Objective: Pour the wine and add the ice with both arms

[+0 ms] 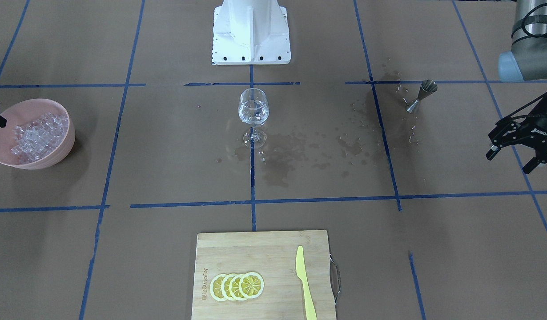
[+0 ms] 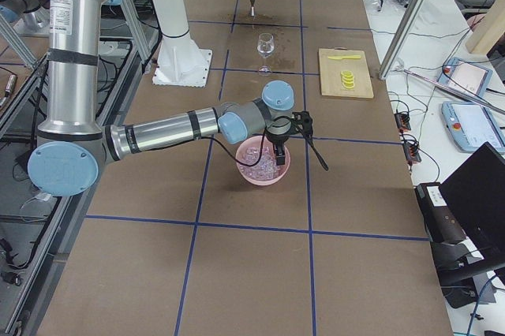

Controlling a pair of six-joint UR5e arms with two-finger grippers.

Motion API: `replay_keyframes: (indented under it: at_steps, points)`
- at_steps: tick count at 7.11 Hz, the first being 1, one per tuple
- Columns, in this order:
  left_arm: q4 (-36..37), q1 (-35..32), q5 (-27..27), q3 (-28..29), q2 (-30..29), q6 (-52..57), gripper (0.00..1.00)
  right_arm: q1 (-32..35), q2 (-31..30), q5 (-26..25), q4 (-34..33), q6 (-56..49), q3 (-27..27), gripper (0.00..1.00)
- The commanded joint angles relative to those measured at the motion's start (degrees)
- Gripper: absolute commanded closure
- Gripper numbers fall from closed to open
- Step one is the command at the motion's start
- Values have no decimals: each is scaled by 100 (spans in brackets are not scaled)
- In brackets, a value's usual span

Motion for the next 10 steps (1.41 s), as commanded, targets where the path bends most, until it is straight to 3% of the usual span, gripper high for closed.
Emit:
replay_keyframes:
  at_steps: [1,3,4,5,6,10]
  points:
    - [47,-87,-1120,-377,161,-2005,0,-427,-328,-316,718,360,14,0]
    - [73,-70,-1043,-373,372,-999,0,-789,-593,-634,1434,1248,-13,0]
    - [578,-78,-694,-284,435,201,0,-1051,-594,-923,1445,1695,-39,0]
    - [1671,-96,-621,-536,418,979,0,-1176,-594,-1091,1453,1830,-65,0]
    - [1917,-375,-359,-617,418,1700,0,-1203,-594,-1101,1454,1848,-135,0]
    - [1981,-535,-216,-696,540,2015,0,-1449,-524,-1128,1445,2253,-364,5]
